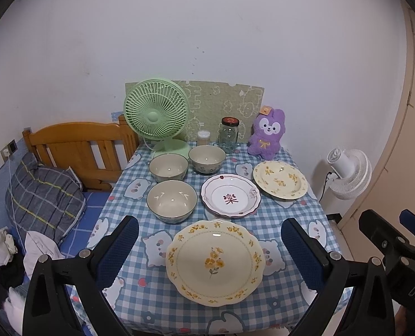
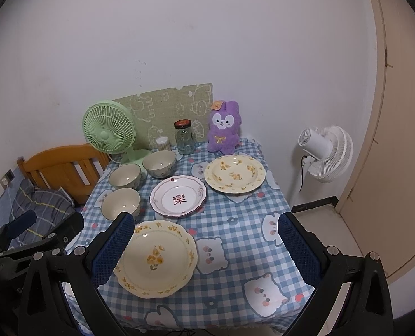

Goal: Organize plates and bowls

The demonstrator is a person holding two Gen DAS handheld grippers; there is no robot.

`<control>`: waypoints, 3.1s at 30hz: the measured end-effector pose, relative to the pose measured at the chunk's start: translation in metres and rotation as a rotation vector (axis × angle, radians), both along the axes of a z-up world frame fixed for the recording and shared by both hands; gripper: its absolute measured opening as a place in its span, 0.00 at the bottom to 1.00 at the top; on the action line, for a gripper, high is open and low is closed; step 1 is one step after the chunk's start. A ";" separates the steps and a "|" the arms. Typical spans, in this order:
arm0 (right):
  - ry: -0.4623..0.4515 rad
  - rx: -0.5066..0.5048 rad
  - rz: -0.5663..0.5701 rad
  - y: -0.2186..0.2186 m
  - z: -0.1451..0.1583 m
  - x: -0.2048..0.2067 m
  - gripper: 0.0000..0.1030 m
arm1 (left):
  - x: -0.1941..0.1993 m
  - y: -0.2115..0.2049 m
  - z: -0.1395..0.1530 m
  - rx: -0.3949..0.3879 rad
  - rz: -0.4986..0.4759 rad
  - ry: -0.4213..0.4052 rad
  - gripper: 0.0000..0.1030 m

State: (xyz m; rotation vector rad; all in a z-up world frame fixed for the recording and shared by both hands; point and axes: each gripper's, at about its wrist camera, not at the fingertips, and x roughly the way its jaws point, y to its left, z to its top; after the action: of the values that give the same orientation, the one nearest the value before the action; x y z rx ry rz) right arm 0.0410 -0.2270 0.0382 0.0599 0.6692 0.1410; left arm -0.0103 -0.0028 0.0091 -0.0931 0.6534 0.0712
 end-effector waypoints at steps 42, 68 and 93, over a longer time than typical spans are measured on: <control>-0.008 -0.010 -0.033 0.000 -0.004 -0.006 1.00 | -0.005 -0.002 -0.006 0.029 -0.003 0.001 0.98; 0.056 -0.029 -0.011 0.011 -0.026 0.007 1.00 | 0.007 -0.001 -0.030 0.013 -0.021 0.037 0.92; 0.249 -0.049 0.024 0.060 -0.149 0.084 0.84 | 0.077 0.045 -0.157 0.000 -0.009 0.272 0.76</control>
State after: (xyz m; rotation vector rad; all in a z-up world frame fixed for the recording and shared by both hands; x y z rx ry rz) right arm 0.1250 -0.1669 -0.1111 0.0226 0.9215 0.1418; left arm 0.0665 0.0422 -0.1479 -0.0813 0.9253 0.0763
